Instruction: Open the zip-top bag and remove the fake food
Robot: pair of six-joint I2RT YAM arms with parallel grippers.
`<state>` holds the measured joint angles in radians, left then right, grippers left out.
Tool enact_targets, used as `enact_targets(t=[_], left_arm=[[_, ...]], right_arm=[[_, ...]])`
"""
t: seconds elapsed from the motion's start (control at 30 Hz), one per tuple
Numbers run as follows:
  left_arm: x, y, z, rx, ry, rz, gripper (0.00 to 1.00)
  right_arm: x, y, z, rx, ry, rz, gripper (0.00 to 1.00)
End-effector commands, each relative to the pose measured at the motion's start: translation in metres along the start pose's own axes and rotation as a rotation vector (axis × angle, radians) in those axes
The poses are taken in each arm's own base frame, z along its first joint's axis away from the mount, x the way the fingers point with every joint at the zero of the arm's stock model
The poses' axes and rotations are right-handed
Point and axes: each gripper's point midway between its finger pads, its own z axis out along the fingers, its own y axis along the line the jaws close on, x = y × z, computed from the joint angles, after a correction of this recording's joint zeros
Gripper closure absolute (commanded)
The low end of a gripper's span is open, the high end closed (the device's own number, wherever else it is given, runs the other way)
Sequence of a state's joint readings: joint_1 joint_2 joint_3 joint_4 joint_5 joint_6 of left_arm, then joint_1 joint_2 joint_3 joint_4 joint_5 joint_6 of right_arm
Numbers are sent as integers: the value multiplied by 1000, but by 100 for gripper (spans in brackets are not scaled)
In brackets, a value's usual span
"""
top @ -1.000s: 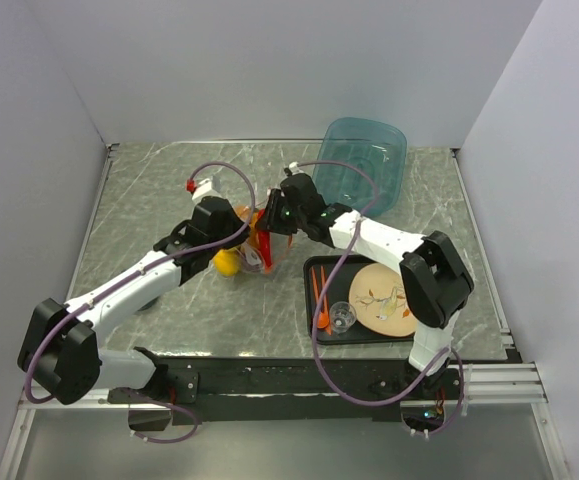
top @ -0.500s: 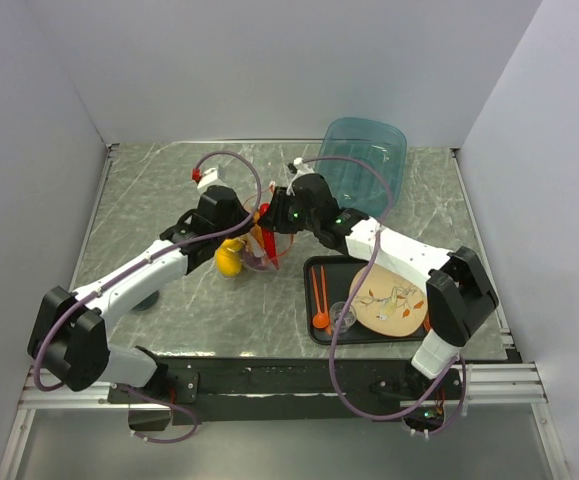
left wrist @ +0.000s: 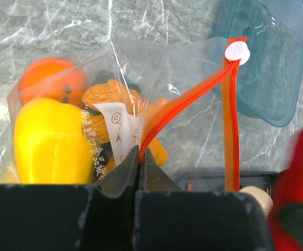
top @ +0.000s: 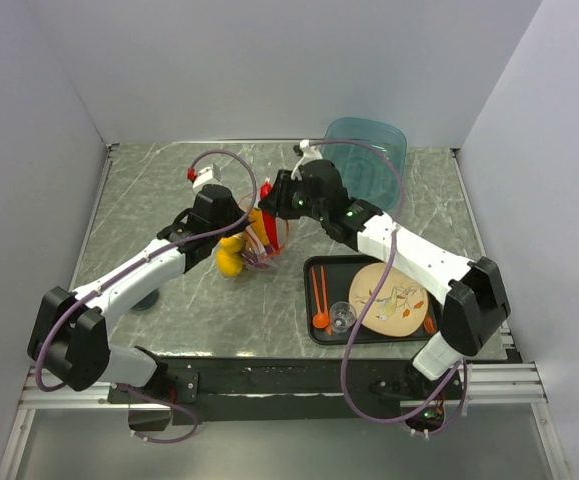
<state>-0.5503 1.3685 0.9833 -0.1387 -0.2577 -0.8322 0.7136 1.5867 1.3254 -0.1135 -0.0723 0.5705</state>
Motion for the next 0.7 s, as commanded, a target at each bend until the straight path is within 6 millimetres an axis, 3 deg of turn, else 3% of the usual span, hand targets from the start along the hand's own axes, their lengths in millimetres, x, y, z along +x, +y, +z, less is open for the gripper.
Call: enact_targets(t=[0.0, 0.03, 0.1, 0.13, 0.2, 0.23, 0.3, 0.33, 0.37, 0.43, 0.47, 0.53, 0.57, 0.6, 0.63, 0.67], left_arm=[[-7, -7, -1, 36, -21, 5, 99], [-7, -6, -2, 33, -22, 6, 99], [-6, -3, -3, 29, -22, 7, 99], [-6, -1, -4, 28, -23, 6, 99], [-5, 1, -5, 23, -20, 9, 99], [-6, 2, -6, 23, -20, 9, 99], [-5, 4, -6, 23, -17, 14, 99], [-6, 2, -6, 32, -14, 14, 99], [-5, 2, -7, 31, -9, 16, 99], [-7, -2, -8, 43, -8, 15, 99], [-7, -4, -8, 52, -3, 16, 99], [-10, -9, -10, 65, -2, 15, 99], [-10, -11, -11, 73, 5, 22, 99], [-12, -14, -13, 78, 6, 24, 99], [-14, -17, -15, 89, 8, 29, 99], [-13, -21, -17, 109, 16, 36, 99]], right_arm=[[-56, 17, -20, -61, -114, 20, 90], [-73, 10, -22, -41, -149, 32, 90], [-85, -7, -21, -2, -159, 48, 90], [-105, -27, -25, 20, -188, 77, 90], [-123, -51, -25, 34, -216, 110, 89], [-140, -70, -30, 58, -253, 118, 88], [-150, -101, -24, 131, -263, 125, 86], [-165, -116, -28, 167, -288, 117, 85], [-162, -137, -17, 220, -278, 128, 84], [-171, -157, -11, 259, -286, 135, 84], [-167, -184, 0, 306, -271, 153, 83], [-174, -201, 9, 324, -274, 155, 81], [-169, -224, 18, 356, -257, 168, 80], [-179, -229, 20, 362, -273, 157, 79], [-177, -237, 24, 382, -259, 156, 77], [-170, -259, 33, 423, -236, 165, 76]])
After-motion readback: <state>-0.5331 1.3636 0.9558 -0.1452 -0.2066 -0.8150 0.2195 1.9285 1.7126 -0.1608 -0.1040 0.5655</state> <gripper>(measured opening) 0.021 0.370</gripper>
